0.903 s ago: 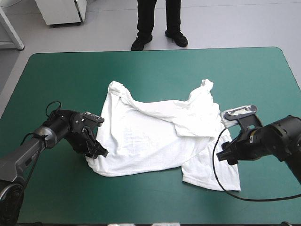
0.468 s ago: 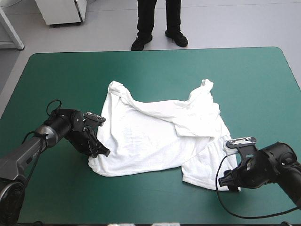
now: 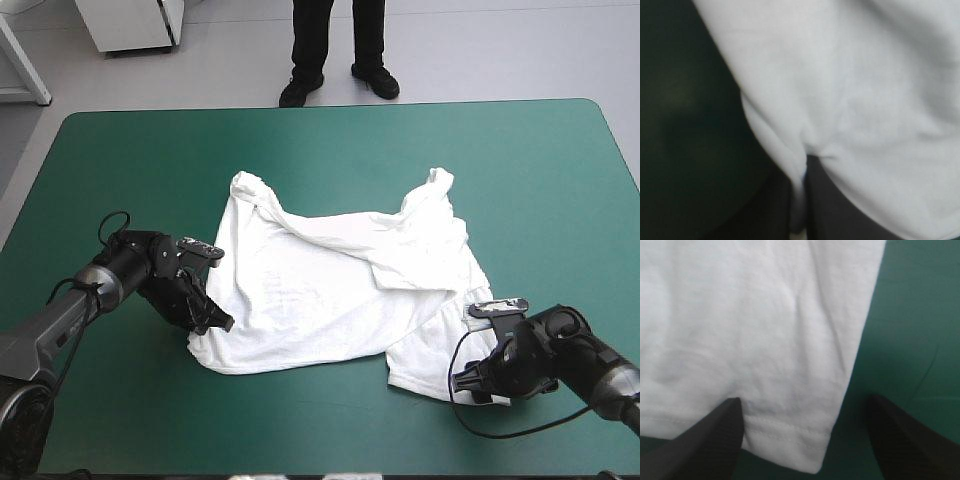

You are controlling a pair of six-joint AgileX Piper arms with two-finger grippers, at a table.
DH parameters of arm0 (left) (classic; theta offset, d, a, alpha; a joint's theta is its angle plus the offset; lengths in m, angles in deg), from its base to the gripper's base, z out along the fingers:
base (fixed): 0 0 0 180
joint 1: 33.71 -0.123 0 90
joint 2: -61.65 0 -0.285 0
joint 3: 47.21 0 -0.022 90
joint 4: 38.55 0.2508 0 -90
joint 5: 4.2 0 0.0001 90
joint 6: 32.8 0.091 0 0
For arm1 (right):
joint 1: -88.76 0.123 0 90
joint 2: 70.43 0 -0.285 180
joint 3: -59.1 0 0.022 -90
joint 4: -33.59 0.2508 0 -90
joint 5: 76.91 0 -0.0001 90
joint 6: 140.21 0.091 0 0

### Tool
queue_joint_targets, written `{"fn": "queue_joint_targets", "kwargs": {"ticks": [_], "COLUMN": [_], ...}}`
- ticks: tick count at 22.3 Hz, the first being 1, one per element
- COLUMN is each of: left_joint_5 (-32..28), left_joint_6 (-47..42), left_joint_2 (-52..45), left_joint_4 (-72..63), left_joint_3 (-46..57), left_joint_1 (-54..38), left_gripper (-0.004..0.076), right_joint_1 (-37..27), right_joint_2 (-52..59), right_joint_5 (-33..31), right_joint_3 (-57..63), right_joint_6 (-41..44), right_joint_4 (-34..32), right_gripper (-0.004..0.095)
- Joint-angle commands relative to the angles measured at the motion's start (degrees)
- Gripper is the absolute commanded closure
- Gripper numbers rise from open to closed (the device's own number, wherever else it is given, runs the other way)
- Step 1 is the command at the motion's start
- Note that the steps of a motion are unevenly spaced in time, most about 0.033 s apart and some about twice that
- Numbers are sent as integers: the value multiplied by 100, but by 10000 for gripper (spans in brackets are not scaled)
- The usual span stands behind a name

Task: Fold the cloth

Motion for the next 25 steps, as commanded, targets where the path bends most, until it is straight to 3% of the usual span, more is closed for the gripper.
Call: {"fn": "queue_joint_targets", "kwargs": {"ticks": [1, 4, 7, 12, 16, 20, 25], "left_joint_5": [-287, -261, -261, -235, 409, 913, 1295], "left_joint_6": [-18, -18, -18, -18, -18, -59, -129], "left_joint_2": [63, 63, 63, -23, -709, -1454, -1858], "left_joint_4": [52, 52, 52, 18, 59, -56, -277], "left_joint_3": [24, 24, 13, -59, -642, -1464, -2324], "left_joint_1": [-9, -9, -9, -9, -9, -9, -9], "left_gripper": [734, 734, 734, 734, 734, 734, 734], "right_joint_1": [12, 12, 12, 12, 12, 12, 12], "right_joint_2": [-503, -923, -1387, -1337, -656, -40, 314], "right_joint_5": [517, 582, 846, 879, 144, -775, -1236], "right_joint_3": [-14, -14, -3, -121, -1019, -2395, -3698], "right_joint_6": [16, -269, -758, -791, -693, -516, -448], "right_joint_4": [54, 394, 962, 1026, 814, 147, -205], "right_gripper": [311, 533, 924, 921, 921, 921, 921]}}
